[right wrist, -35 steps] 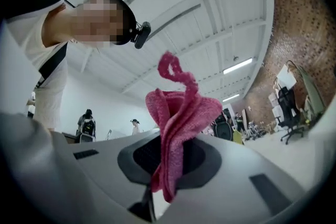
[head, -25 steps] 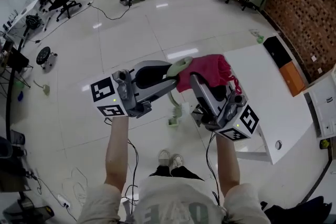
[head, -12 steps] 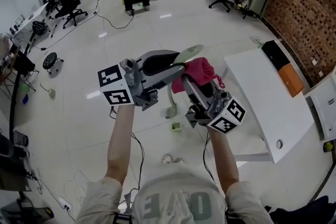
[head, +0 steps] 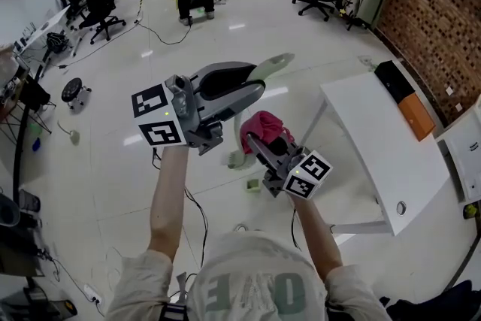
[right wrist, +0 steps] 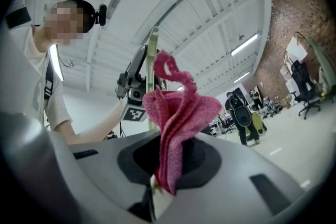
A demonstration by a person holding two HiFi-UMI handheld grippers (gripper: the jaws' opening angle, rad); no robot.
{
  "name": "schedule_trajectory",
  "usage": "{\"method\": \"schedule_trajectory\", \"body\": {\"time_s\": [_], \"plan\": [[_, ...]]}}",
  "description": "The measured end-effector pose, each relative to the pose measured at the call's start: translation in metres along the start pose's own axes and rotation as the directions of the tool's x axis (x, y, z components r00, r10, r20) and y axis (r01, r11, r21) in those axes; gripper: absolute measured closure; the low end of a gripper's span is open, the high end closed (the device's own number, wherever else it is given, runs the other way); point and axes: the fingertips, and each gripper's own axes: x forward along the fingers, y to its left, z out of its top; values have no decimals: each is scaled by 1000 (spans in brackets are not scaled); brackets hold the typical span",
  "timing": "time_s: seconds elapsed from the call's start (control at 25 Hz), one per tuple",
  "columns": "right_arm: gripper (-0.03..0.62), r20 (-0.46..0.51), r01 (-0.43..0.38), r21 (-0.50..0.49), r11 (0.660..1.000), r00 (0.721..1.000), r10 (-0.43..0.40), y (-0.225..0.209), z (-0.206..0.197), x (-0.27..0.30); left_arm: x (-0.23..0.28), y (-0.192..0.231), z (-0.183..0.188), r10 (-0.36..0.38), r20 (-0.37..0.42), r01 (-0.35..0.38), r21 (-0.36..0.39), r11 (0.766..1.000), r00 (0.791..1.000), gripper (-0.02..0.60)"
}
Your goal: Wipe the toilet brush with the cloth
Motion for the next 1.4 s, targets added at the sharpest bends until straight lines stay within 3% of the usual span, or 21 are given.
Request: {"method": "schedule_trajectory", "body": {"time_s": [0.08,0.16,0.28,0.36,0.44,0.6,0.72,0.88,1.24,1.4], "plan": [[563,-8,36,-11,999,999,-36,-3,-3,-4,0,4,-9,36,-54,-35,20,999,998,459],[563,-13,87,-51,995,996,-88,-3,1,-8,-2,20,-30,151,-163,-142,66,988,975,459],[563,-30,137,-109,985,990,-141,4,2,-11,-10,50,-68,344,-334,-304,167,938,878,459],[563,-81,164,-151,975,981,-177,9,-13,-7,-13,59,-80,397,-358,-350,190,917,845,459],[563,-137,197,-182,963,965,-223,9,-32,-3,-12,60,-83,401,-333,-365,168,916,854,459],[563,-174,291,-184,939,931,-322,-3,-42,-1,-4,53,-75,330,-229,-330,40,943,916,459],[563,-175,329,-198,923,915,-363,-8,-30,-1,-1,49,-74,290,-169,-294,0,956,942,459],[563,-149,344,-255,904,909,-388,-5,-9,1,-1,44,-85,284,-144,-286,9,958,948,459],[563,-121,307,-269,913,929,-349,2,12,19,-9,47,-90,293,-83,-295,-19,955,953,459],[563,-123,347,-243,906,915,-384,-2,14,2,-18,53,-93,289,-77,-293,-33,956,954,459]]}}
